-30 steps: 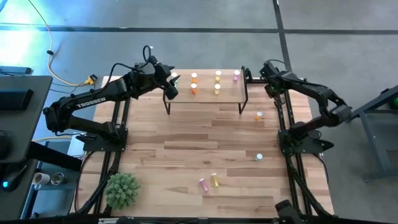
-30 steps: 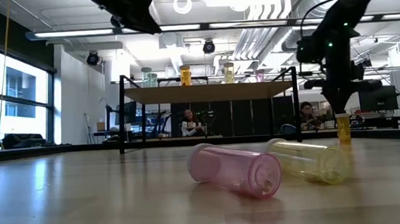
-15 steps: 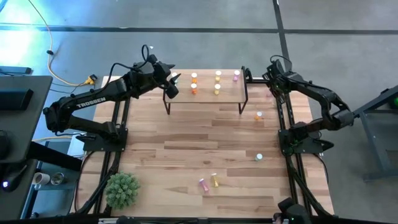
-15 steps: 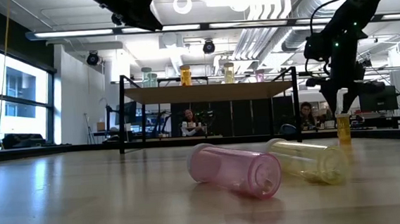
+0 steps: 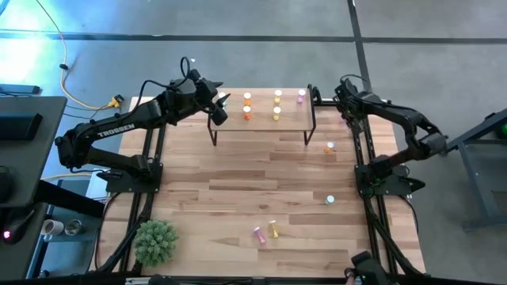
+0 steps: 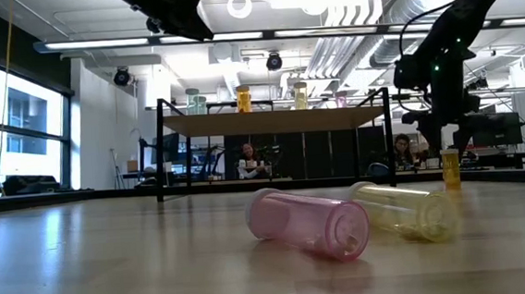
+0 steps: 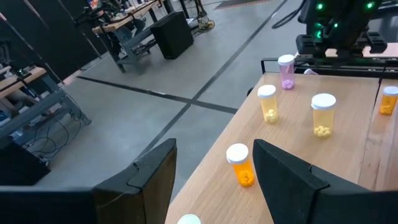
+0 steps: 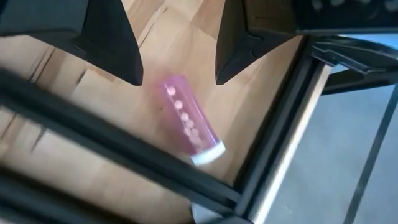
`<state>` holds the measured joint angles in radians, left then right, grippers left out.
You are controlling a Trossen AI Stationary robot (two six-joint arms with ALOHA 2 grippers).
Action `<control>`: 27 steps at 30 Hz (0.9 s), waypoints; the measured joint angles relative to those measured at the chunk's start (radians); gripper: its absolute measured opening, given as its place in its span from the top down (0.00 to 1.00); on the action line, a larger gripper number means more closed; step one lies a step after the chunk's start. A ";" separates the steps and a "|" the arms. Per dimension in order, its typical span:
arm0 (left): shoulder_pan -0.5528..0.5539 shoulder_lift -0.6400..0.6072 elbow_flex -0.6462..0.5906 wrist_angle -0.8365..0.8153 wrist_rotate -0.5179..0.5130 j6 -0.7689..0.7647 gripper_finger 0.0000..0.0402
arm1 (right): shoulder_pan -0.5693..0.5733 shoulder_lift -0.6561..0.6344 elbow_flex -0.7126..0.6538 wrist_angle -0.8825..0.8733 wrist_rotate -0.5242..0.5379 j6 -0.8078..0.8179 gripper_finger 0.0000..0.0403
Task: Pick and place medicine bottles onto shelf by color
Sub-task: Put the top violet pill bottle on the shelf aligned with the other violet pill bottle
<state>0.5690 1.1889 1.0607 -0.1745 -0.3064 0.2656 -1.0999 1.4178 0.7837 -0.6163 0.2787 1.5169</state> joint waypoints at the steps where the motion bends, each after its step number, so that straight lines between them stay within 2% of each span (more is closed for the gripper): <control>1: 0.000 0.000 0.000 0.000 0.000 0.000 0.50 | 0.005 0.010 0.000 0.002 0.000 0.019 0.52; 14: 0.000 0.000 0.000 -0.018 -0.004 0.000 0.50 | 0.030 0.036 0.000 0.006 0.080 0.122 0.52; 27: 0.021 0.000 0.000 -0.024 -0.004 -0.001 0.50 | 0.040 0.044 0.000 0.065 0.059 0.185 0.52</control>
<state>0.5898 1.1889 1.0607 -0.1986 -0.3103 0.2646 -1.0597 1.4614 0.7841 -0.5516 0.3376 1.7020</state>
